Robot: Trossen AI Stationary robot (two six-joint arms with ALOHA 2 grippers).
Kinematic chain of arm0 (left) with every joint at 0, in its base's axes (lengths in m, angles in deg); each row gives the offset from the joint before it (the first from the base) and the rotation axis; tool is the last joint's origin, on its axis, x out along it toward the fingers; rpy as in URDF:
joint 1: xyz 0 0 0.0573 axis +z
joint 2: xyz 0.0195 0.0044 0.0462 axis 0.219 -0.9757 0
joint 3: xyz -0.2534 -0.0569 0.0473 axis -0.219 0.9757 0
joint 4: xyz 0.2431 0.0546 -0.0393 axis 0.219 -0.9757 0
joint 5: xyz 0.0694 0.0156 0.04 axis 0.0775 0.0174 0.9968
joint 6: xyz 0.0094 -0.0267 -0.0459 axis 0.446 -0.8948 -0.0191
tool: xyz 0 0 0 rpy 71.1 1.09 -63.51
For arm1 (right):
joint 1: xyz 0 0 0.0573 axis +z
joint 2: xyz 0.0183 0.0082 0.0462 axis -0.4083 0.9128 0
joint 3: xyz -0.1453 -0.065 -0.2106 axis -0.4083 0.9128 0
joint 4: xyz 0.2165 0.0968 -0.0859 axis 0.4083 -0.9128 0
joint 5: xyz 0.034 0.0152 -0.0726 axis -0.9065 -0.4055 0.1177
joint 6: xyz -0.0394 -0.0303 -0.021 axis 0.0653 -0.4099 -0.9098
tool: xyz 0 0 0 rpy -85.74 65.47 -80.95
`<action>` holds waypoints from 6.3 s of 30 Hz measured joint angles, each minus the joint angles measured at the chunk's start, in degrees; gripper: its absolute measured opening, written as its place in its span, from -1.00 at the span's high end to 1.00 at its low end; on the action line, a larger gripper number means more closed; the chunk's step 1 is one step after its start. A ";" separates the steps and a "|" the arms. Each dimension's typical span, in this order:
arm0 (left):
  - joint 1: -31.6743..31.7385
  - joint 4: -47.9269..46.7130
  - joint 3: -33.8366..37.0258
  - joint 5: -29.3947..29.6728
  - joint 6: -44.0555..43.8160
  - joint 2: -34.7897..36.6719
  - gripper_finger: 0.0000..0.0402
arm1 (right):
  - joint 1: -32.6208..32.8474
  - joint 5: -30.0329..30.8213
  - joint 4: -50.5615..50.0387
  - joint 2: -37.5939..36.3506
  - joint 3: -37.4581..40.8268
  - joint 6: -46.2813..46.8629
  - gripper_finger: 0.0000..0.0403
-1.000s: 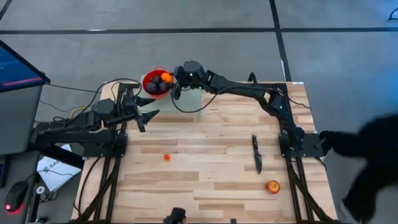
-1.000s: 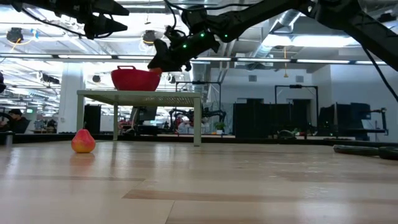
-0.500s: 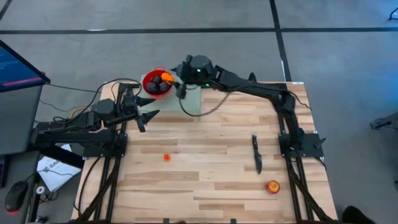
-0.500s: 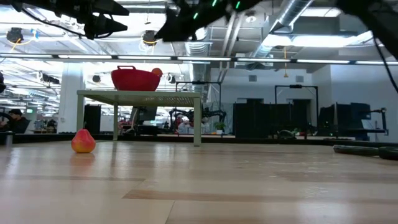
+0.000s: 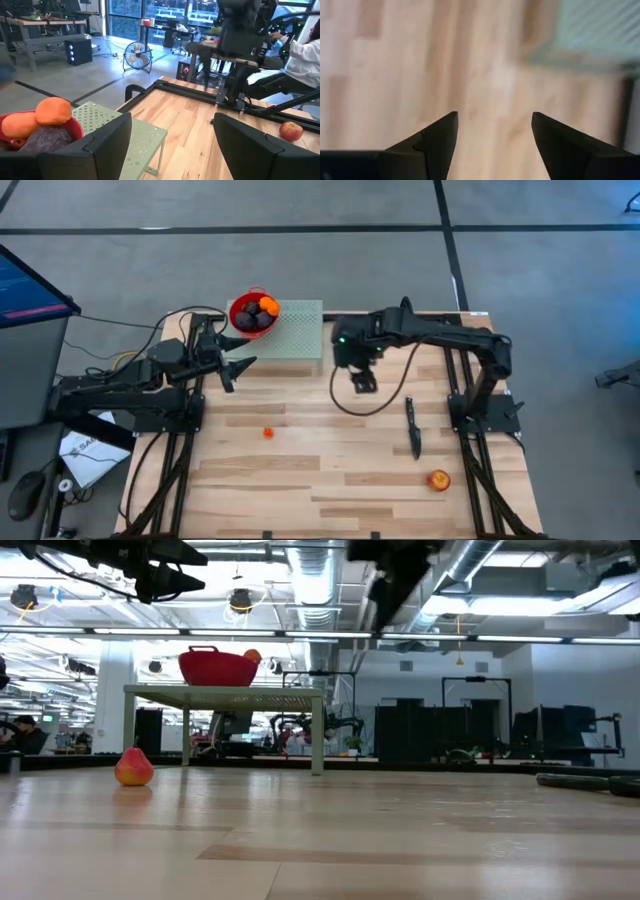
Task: Pick & Place Fruit
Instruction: Put the red and yellow apple into the red strainer bowl
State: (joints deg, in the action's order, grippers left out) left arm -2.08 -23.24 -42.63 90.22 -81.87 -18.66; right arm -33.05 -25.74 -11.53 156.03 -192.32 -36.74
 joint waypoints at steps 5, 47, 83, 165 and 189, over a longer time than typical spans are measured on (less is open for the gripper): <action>0.00 -0.04 0.00 0.00 0.02 -0.03 -0.38 | 0.91 -6.19 -1.05 -3.93 13.40 5.39 -0.24; -0.01 0.21 0.02 -0.02 1.59 -10.05 -0.38 | 61.95 -19.22 24.47 -10.49 57.37 62.14 -0.88; -0.02 0.39 0.02 -0.02 1.57 -10.05 -0.38 | 67.73 18.06 41.03 -10.02 57.37 88.27 -0.79; -18.32 33.75 -6.61 -1.00 24.05 -52.61 -0.77 | 4.76 -8.36 74.89 -2.27 46.43 13.17 -0.32; -21.39 26.70 -2.69 4.12 11.65 -48.82 -0.65 | 11.03 -9.78 56.04 18.07 25.50 12.17 -0.39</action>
State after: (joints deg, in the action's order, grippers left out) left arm -23.47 3.46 -45.32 94.35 -70.22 -67.49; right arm -22.02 -35.51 44.51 174.10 -166.81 -24.57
